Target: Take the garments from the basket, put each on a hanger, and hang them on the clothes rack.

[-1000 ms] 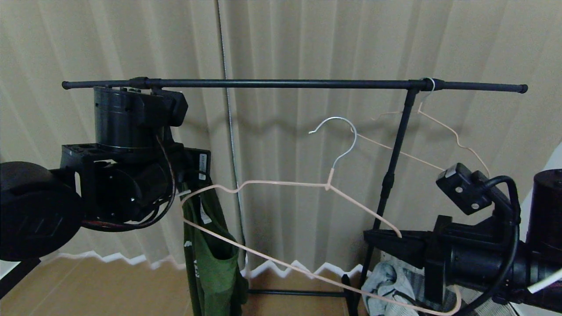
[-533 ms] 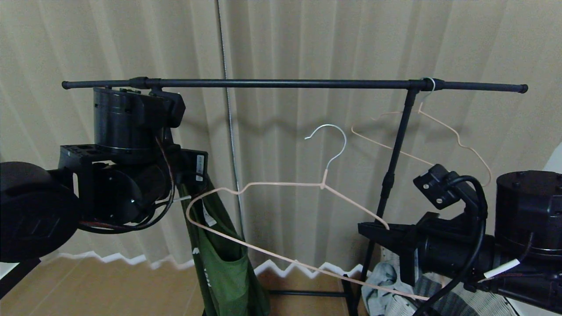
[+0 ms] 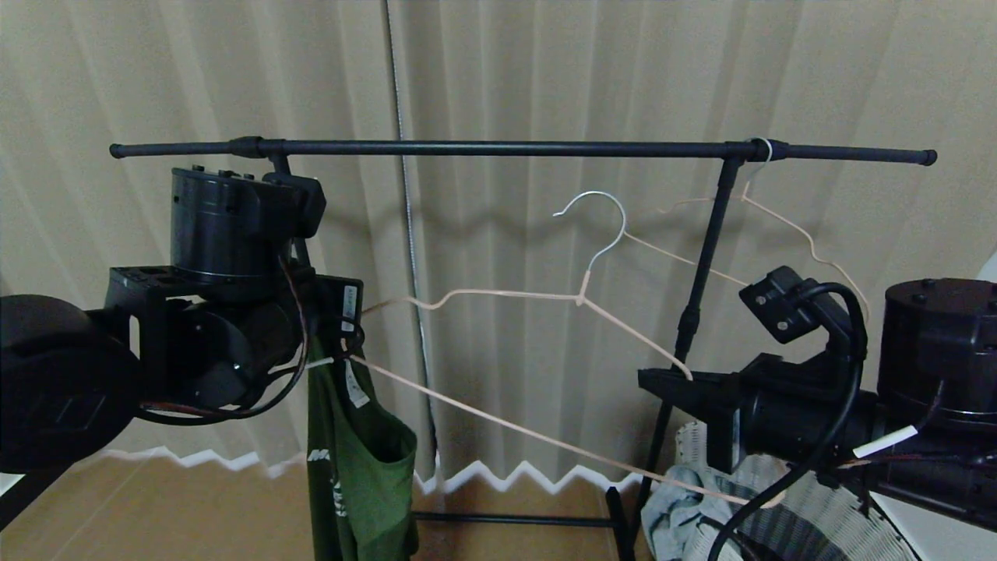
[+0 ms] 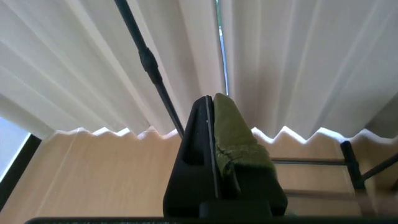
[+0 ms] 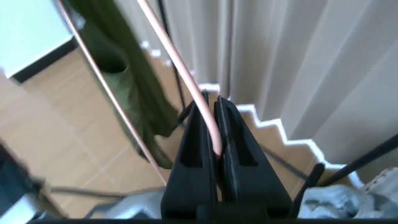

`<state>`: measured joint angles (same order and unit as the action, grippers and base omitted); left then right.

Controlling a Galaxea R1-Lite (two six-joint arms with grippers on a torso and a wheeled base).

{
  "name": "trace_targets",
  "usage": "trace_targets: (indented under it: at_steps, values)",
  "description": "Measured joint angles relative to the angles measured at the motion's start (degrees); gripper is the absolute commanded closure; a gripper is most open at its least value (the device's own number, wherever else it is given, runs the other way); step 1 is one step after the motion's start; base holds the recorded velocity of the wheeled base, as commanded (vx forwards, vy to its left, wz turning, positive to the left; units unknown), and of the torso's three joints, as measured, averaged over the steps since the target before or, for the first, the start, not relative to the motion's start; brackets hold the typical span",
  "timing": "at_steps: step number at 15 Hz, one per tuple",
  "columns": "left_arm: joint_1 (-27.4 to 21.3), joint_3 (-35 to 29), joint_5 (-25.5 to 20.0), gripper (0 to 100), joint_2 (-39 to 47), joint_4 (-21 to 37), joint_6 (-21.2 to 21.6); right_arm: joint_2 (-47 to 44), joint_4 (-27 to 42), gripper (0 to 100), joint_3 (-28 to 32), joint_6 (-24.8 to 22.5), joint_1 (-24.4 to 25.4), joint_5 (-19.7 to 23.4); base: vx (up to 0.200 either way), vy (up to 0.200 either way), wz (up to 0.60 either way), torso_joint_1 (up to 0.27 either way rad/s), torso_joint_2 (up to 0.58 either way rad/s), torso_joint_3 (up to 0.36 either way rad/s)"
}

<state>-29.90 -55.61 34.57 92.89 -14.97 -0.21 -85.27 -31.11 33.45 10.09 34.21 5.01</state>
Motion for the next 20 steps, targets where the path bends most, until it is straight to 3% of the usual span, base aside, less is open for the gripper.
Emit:
trace_targets:
  at_steps: [7, 13, 20]
  values:
    - [-0.49, -0.20, 0.65, 100, 0.18, 2.41, 0.05, -2.32, 0.00, 100, 2.60, 0.00, 0.74, -1.02, 0.000, 0.000, 0.00, 0.000, 0.00, 0.000]
    - [0.66, -1.13, 4.64, 100, 1.23, 2.66, 2.34, -1.74, 0.00, 100, -0.66, 0.02, 2.65, -1.34, 0.000, 0.000, 0.00, 0.000, 0.00, 0.000]
    - [0.69, -1.02, 4.95, 100, 1.90, 2.55, 2.77, -0.06, 0.00, 100, -1.18, -0.06, 3.39, -1.35, 0.000, 0.000, 0.00, 0.000, 0.00, 0.000]
